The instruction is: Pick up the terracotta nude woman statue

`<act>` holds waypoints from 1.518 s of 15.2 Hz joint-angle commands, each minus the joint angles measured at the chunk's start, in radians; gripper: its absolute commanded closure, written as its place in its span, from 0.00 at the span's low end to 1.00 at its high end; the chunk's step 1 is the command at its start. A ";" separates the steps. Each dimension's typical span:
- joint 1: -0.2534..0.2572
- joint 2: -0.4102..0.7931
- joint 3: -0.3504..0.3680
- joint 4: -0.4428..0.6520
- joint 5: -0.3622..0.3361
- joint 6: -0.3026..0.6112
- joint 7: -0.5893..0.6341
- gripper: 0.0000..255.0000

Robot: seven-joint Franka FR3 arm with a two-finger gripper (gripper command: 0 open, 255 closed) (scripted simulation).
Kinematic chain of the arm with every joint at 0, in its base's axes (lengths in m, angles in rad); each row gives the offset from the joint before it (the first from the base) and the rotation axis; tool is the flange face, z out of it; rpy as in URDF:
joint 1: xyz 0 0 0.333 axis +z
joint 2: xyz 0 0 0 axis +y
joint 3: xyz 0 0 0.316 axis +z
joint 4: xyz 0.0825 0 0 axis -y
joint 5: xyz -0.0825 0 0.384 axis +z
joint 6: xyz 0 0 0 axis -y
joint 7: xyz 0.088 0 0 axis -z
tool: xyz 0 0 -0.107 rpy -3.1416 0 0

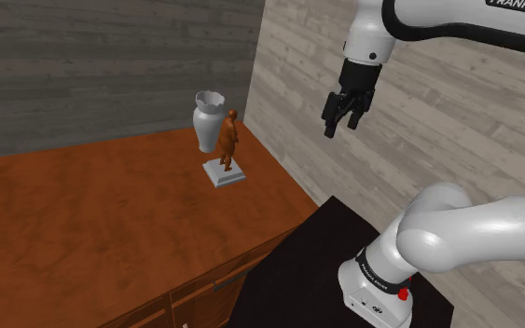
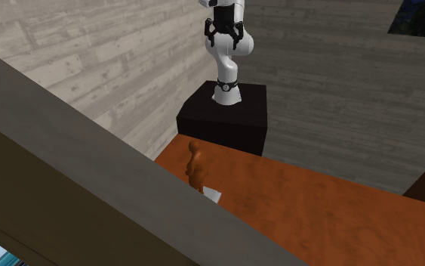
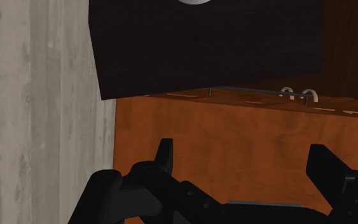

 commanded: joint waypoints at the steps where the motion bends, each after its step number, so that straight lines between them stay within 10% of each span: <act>1: 0.000 0.000 0.000 0.000 0.000 0.000 0.000 0.00; 23: -0.009 0.812 -0.041 0.465 -0.002 0.412 -0.104 0.00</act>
